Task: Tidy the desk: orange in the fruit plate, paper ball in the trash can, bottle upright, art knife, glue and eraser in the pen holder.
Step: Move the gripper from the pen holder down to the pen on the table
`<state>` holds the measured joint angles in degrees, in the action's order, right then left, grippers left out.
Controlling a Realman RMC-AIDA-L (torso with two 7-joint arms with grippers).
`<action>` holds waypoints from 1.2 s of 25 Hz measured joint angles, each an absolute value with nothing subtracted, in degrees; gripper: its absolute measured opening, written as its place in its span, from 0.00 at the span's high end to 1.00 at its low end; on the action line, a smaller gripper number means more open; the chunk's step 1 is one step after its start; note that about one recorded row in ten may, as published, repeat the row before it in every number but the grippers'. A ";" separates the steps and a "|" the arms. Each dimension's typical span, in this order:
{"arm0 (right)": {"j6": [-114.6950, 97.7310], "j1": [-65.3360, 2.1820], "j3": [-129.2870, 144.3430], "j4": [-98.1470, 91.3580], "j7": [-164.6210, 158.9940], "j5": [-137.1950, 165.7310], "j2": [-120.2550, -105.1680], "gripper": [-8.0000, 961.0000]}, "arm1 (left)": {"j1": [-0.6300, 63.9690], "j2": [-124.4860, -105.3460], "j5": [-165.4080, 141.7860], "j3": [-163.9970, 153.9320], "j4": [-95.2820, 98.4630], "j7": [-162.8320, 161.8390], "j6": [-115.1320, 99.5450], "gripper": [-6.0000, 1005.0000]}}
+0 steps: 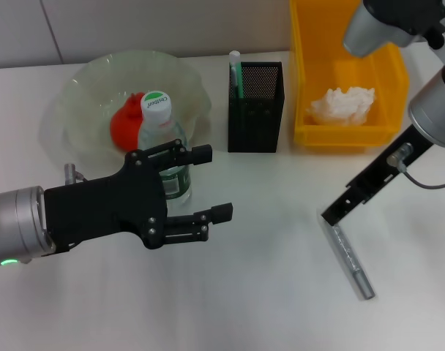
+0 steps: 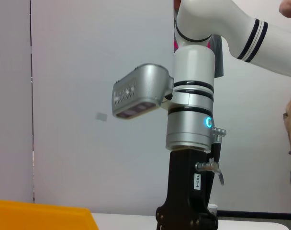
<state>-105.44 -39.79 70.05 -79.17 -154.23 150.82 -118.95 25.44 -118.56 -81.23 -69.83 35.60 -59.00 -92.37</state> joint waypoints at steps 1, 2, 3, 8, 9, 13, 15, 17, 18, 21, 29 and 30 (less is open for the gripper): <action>-105.93 -39.79 70.36 -78.98 -154.23 152.13 -118.96 0.15 | 25.54 -118.56 -81.21 -69.83 35.60 -59.00 -92.34 0.19; -105.93 -39.79 70.36 -78.98 -154.23 152.13 -118.96 0.15 | 25.54 -118.56 -81.21 -69.83 35.60 -59.00 -92.34 0.19; -106.21 -39.80 70.53 -78.92 -154.19 152.73 -118.98 0.15 | 25.61 -118.56 -81.20 -69.83 35.60 -59.00 -92.32 0.19; -107.09 -39.97 72.65 -78.64 -154.16 154.75 -119.02 0.15 | 25.75 -118.59 -81.20 -69.81 35.60 -58.75 -92.30 0.19; -107.08 -40.06 73.07 -78.35 -154.18 155.25 -119.04 0.15 | 25.75 -118.61 -81.20 -69.81 35.60 -58.74 -92.32 0.19; -106.76 -40.46 73.78 -76.87 -154.20 156.28 -119.14 0.16 | 25.59 -118.65 -81.20 -69.88 35.60 -58.73 -92.33 0.19; -106.40 -40.62 73.81 -76.06 -154.20 156.36 -119.17 0.17 | 25.40 -118.65 -81.20 -69.92 35.59 -58.69 -92.35 0.19; -105.95 -40.69 73.82 -75.27 -154.15 156.37 -119.18 0.17 | 25.32 -118.65 -81.20 -69.93 35.56 -58.65 -92.36 0.19; -105.45 -40.76 73.83 -74.54 -153.97 156.37 -119.18 0.17 | 25.29 -118.65 -81.20 -69.94 35.54 -58.64 -92.37 0.19; -104.43 -41.04 74.22 -73.31 -153.86 156.37 -119.18 0.18 | 25.23 -118.65 -81.21 -69.96 35.51 -58.62 -92.38 0.19; -101.97 -41.59 75.45 -71.50 -153.72 156.17 -119.20 0.20 | 25.22 -118.65 -81.30 -69.96 35.51 -58.54 -92.38 0.19; -101.46 -41.61 76.20 -71.22 -153.72 156.17 -119.24 0.20 | 25.22 -118.65 -81.31 -69.96 35.51 -58.53 -92.37 0.19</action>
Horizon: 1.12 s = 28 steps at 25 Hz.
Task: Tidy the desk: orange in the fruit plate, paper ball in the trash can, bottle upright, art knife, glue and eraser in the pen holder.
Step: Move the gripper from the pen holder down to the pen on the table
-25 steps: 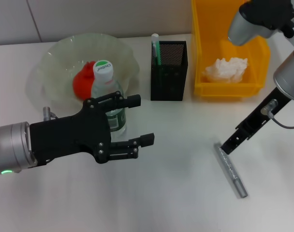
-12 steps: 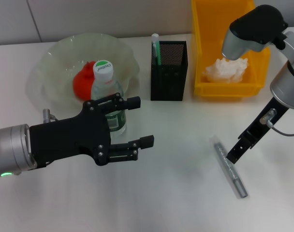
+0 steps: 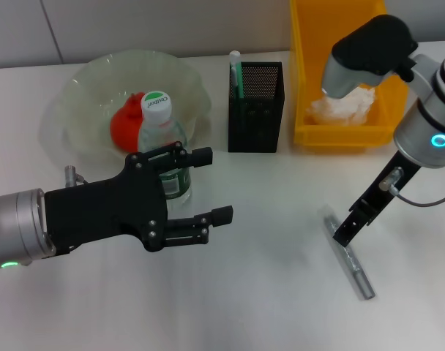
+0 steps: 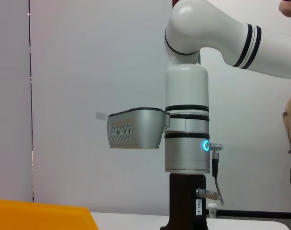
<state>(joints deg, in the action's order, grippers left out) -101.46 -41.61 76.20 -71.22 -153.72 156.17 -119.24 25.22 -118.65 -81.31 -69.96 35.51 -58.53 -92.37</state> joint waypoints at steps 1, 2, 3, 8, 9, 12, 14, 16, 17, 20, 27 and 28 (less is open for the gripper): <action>-100.64 -41.78 77.21 -70.45 -153.70 156.14 -119.26 0.20 | 25.22 -118.65 -81.34 -69.96 35.51 -58.52 -92.37 0.19; -100.64 -41.78 77.21 -70.45 -153.70 156.14 -119.26 0.20 | 25.22 -118.65 -81.34 -69.96 35.51 -58.52 -92.37 0.19; -100.34 -41.90 77.43 -70.04 -153.69 156.09 -119.26 0.21 | 25.22 -118.65 -81.36 -69.96 35.51 -58.53 -92.37 0.19; -98.72 -42.80 78.80 -67.64 -153.67 155.77 -119.32 0.22 | 25.19 -118.57 -81.45 -69.96 35.51 -58.52 -92.34 0.19; -98.36 -42.89 79.09 -67.38 -153.66 155.73 -119.34 0.22 | 25.17 -118.57 -81.47 -69.96 35.51 -58.52 -92.33 0.19; -97.49 -42.93 79.97 -67.03 -153.65 155.70 -119.36 0.23 | 25.15 -118.56 -81.48 -69.96 35.51 -58.53 -92.33 0.19; -97.01 -42.93 80.48 -66.84 -153.64 155.68 -119.36 0.23 | 25.14 -118.56 -81.48 -69.96 35.51 -58.53 -92.33 0.19; -96.43 -42.92 80.99 -66.46 -153.60 155.67 -119.36 0.24 | 25.13 -118.56 -81.48 -69.96 35.51 -58.53 -92.33 0.19; -96.43 -42.92 80.99 -66.46 -153.60 155.67 -119.36 0.24 | 25.13 -118.56 -81.48 -69.96 35.51 -58.53 -92.33 0.19; -95.70 -42.87 81.44 -65.96 -153.56 155.65 -119.36 0.25 | 25.13 -118.56 -81.48 -69.96 35.51 -58.53 -92.35 0.19; -95.28 -42.81 81.79 -65.56 -153.57 155.65 -119.36 0.26 | 25.13 -118.56 -81.48 -69.96 35.51 -58.54 -92.21 0.19; -95.27 -42.81 81.80 -65.56 -153.58 155.65 -119.36 0.26 | 25.13 -118.56 -81.48 -69.96 35.51 -58.54 -92.21 0.19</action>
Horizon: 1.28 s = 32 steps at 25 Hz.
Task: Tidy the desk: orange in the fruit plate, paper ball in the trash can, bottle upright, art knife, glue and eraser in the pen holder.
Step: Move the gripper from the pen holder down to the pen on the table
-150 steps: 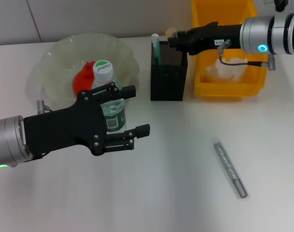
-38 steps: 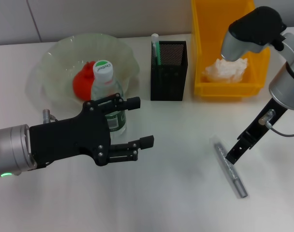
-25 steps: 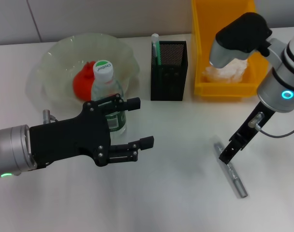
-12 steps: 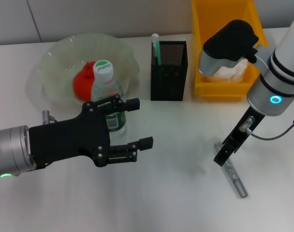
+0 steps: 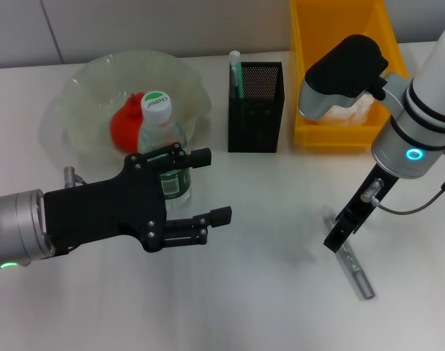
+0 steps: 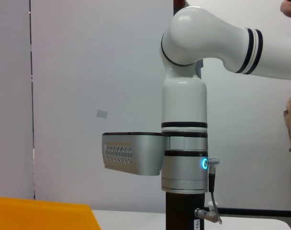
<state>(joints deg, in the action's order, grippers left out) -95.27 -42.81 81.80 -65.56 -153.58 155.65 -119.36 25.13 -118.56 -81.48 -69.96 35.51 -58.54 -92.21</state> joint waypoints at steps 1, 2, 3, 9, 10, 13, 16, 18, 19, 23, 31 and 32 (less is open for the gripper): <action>-95.27 -42.80 81.80 -65.56 -153.60 155.65 -119.36 0.27 | 25.13 -118.56 -81.48 -69.96 35.51 -58.54 -92.21 0.19; -95.27 -42.80 81.81 -65.56 -153.62 155.65 -119.38 0.27 | 25.13 -118.56 -81.48 -69.96 35.51 -58.54 -92.21 0.19; -95.28 -42.80 81.82 -65.55 -153.66 155.65 -119.40 0.27 | 25.13 -118.56 -81.48 -69.96 35.51 -58.46 -92.18 0.19; -95.28 -42.82 82.37 -64.83 -153.66 154.85 -119.49 0.30 | 25.01 -118.56 -81.47 -69.96 35.51 -58.04 -92.27 0.19; -95.25 -42.84 82.47 -64.62 -153.66 154.76 -119.50 0.31 | 24.98 -118.56 -81.47 -69.96 35.50 -58.03 -92.29 0.19; -94.74 -42.87 82.56 -63.53 -153.66 154.61 -119.52 0.36 | 24.96 -118.56 -81.48 -69.96 35.51 -58.03 -92.30 0.19; -94.58 -42.88 82.56 -63.20 -153.66 154.48 -119.53 0.36 | 24.96 -118.56 -81.49 -69.96 35.51 -58.02 -92.32 0.19; -94.41 -42.89 82.55 -63.06 -153.61 154.39 -119.53 0.36 | 24.96 -118.56 -81.51 -69.96 35.51 -58.01 -92.37 0.19; -94.36 -42.89 82.54 -63.04 -153.59 154.37 -119.53 0.36 | 24.95 -118.56 -81.52 -69.96 35.51 -58.01 -92.37 0.19; -94.04 -42.75 82.53 -62.92 -153.58 154.31 -119.53 0.36 | 24.96 -118.56 -81.54 -69.96 35.51 -58.01 -92.37 0.19; -93.86 -42.63 82.52 -62.55 -153.55 154.30 -119.53 0.42 | 24.96 -118.56 -81.56 -69.96 35.30 -58.01 -92.38 0.19; -93.86 -42.62 82.52 -62.52 -153.55 154.30 -119.53 0.44 | 24.96 -118.56 -81.57 -69.96 35.25 -58.00 -92.38 0.19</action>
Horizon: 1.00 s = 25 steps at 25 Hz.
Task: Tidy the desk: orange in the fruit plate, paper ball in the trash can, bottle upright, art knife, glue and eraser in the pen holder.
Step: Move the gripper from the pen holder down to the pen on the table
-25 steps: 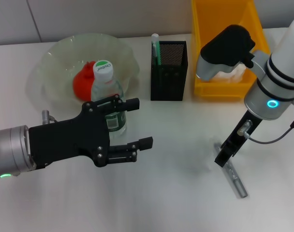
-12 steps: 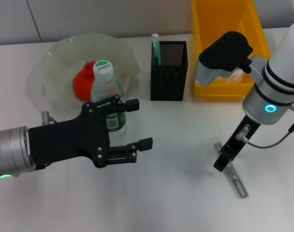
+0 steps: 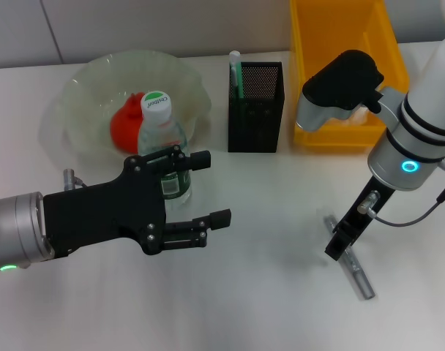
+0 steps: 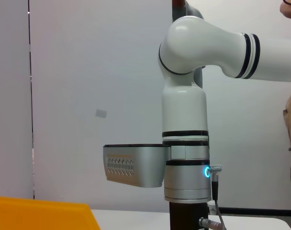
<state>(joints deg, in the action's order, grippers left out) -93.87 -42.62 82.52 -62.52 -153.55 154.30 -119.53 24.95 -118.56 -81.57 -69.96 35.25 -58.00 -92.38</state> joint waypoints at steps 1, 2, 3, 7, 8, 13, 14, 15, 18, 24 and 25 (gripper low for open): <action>-93.86 -42.62 82.52 -62.44 -153.54 154.30 -119.53 0.44 | 24.96 -118.56 -81.57 -69.96 35.23 -58.00 -92.37 0.19; -93.86 -42.62 82.52 -62.44 -153.54 154.30 -119.53 0.44 | 24.96 -118.56 -81.57 -69.96 35.22 -58.01 -92.38 0.19; -93.86 -42.62 82.52 -62.41 -153.54 154.30 -119.53 0.44 | 24.96 -118.56 -81.57 -69.96 35.22 -58.00 -92.37 0.19; -93.72 -42.70 82.60 -61.47 -153.54 154.30 -119.53 0.44 | 24.96 -118.56 -81.56 -69.96 35.23 -58.00 -92.37 0.19; -93.66 -42.76 82.61 -61.19 -153.54 154.30 -119.53 0.45 | 24.96 -118.56 -81.55 -69.96 35.22 -58.01 -92.37 0.19; -93.39 -42.86 82.62 -60.84 -153.53 154.32 -119.53 0.48 | 24.96 -118.56 -81.55 -69.96 35.19 -57.98 -92.37 0.19; -93.39 -42.87 82.62 -60.84 -153.54 154.33 -119.53 0.49 | 24.98 -118.56 -81.54 -69.96 35.18 -57.96 -92.37 0.19; -93.39 -42.87 82.62 -60.82 -153.54 154.33 -119.53 0.50 | 25.00 -118.56 -81.55 -69.96 35.17 -57.94 -92.37 0.19; -93.27 -42.89 82.62 -60.82 -153.54 154.34 -119.53 0.51 | 25.09 -118.56 -81.54 -69.96 35.15 -57.92 -92.37 0.19; -93.04 -42.89 82.62 -60.75 -153.55 154.34 -119.50 0.52 | 25.15 -118.56 -81.46 -69.96 35.15 -57.91 -92.37 0.19; -93.02 -42.89 82.62 -60.73 -153.55 154.34 -119.47 0.52 | 25.17 -118.56 -81.43 -69.96 35.15 -57.91 -92.37 0.19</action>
<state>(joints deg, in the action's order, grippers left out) -93.02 -42.89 82.62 -60.73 -153.55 154.34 -119.47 25.17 -118.56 -81.43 -69.96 35.15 -57.91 -92.37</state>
